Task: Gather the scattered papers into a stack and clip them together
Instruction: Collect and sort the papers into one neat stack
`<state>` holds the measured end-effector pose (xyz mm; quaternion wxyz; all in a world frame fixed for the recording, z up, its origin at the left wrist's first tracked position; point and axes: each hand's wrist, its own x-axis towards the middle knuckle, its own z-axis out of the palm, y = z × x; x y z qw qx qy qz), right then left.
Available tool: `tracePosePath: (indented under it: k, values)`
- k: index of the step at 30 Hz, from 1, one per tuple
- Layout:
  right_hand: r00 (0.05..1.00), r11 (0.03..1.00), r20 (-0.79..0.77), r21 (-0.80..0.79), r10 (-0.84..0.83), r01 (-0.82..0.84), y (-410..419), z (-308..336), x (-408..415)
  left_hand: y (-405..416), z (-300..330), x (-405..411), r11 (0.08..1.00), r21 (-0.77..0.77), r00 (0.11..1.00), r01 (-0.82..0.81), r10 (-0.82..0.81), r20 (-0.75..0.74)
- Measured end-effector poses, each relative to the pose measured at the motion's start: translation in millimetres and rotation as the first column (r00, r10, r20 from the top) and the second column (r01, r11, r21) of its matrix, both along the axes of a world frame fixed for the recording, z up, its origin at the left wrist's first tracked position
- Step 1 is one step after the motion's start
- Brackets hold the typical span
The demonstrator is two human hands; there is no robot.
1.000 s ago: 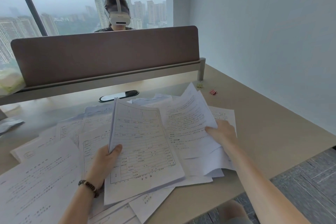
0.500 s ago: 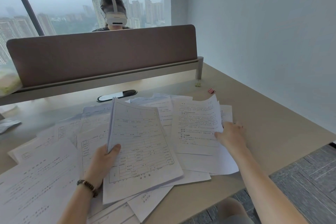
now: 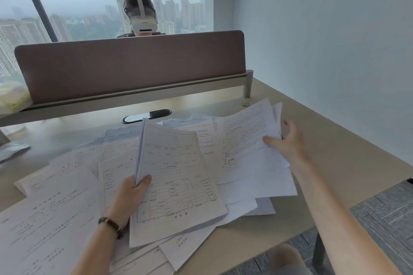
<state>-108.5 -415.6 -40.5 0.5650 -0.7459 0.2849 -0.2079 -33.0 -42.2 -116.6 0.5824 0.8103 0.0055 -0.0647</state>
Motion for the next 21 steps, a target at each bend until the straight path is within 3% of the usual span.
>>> tracePosePath:
  k: [3,7,13,15,18,21]
  values:
    - [0.986,0.977,0.128,0.173,0.102,-0.124,4.8,31.7,0.8,1.0,0.5,-0.1,1.0,0.004,1.0,0.001,-0.001,-0.008]
    - [0.925,0.925,0.284,0.209,0.253,-0.317,20.3,75.9,-6.8,1.1,2.9,-2.2,1.0,0.008,1.0,0.003,-0.003,-0.001]
    - [0.773,0.715,0.56,0.405,0.299,-0.57,23.5,86.3,-5.6,0.6,9.8,-6.8,0.998,-0.06,1.0,-0.015,0.014,-0.021]
    - [0.849,0.758,0.439,0.434,0.294,-0.487,21.3,68.2,5.3,-0.3,13.7,-9.3,0.996,-0.092,0.999,-0.015,0.012,-0.032]
    - [0.966,0.891,0.117,0.374,0.229,-0.256,22.8,24.7,20.6,-0.5,15.9,-11.1,0.993,-0.12,0.999,-0.02,0.014,-0.051]
    - [0.95,0.958,-0.197,0.202,0.241,-0.201,32.5,-13.7,20.9,-0.4,15.6,-10.9,0.992,-0.126,0.999,-0.016,0.01,-0.052]
